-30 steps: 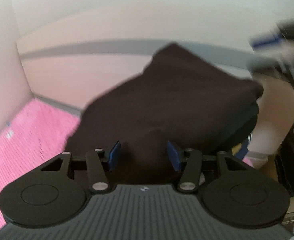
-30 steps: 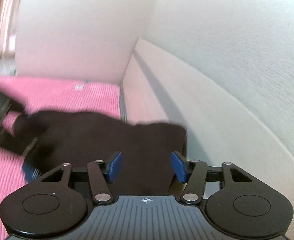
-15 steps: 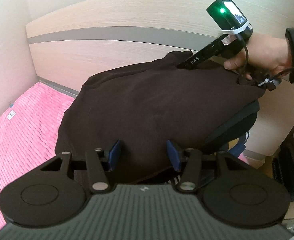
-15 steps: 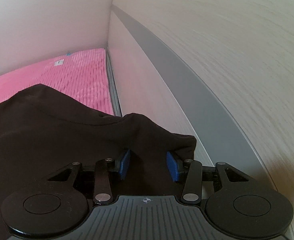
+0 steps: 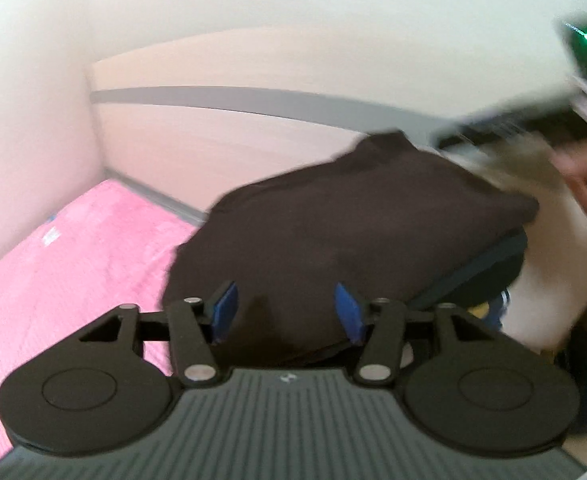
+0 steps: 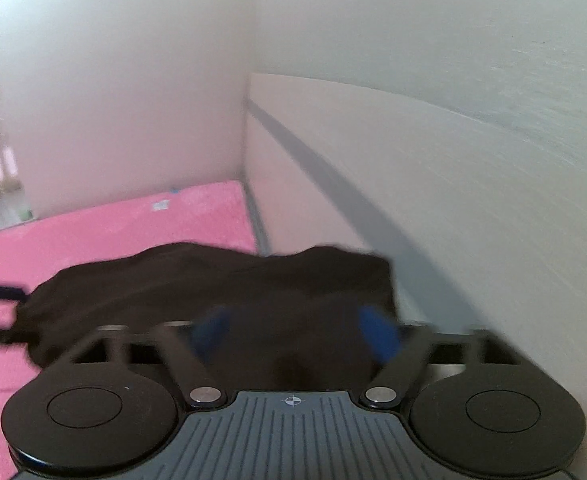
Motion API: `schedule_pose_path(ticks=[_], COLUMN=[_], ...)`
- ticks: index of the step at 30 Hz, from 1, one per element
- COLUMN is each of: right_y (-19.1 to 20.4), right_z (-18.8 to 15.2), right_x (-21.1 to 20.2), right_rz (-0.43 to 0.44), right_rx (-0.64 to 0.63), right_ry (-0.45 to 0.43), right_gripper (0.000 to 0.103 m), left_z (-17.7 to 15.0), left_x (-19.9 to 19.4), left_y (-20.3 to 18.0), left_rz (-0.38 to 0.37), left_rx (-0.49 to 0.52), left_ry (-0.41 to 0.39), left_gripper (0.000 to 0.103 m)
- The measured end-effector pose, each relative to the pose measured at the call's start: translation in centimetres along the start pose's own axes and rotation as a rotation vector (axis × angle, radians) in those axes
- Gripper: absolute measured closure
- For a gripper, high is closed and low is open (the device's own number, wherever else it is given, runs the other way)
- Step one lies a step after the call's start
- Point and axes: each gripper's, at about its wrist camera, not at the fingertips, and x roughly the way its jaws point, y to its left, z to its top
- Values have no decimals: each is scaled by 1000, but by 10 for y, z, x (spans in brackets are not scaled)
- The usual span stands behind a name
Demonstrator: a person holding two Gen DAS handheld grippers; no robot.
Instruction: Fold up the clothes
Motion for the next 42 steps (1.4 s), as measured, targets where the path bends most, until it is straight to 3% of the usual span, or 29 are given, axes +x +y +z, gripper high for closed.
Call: schedule_pose_path(ticks=[5, 10, 13, 15, 18, 23, 33, 39, 42], right_y=[6, 16, 37, 52, 80, 118, 183, 198, 193], right_z=[-12, -28, -52, -73, -95, -107, -127, -150, -143], right_x=[-23, -62, -86, -103, -119, -139, -210, -235, -237], right_rz=[0, -23, -64, -125, -136, -188, -263, -324, -364], right_rx=[49, 53, 120, 160, 174, 230, 284, 344, 327], right_ry=[-27, -76, -73, -46, -7, -14, -103, -27, -9], right_gripper=[17, 16, 12, 0, 0, 0, 0, 0, 0], left_z=[-18, -38, -60, -77, -103, -135, -155, -171, -171], left_x=[-2, -38, -57, -69, -87, -119, -185, -212, -219], left_y=[20, 31, 32, 29, 21, 20, 22, 11, 1], left_rz=[49, 124, 146, 150, 156, 91, 54, 45, 68], left_rx=[-127, -212, -270, -297, -308, -378, -410, -412, -366], left_ry=[48, 18, 54, 89, 149, 201, 127, 153, 158], left_gripper=[45, 42, 39, 31, 15, 2, 2, 1, 2])
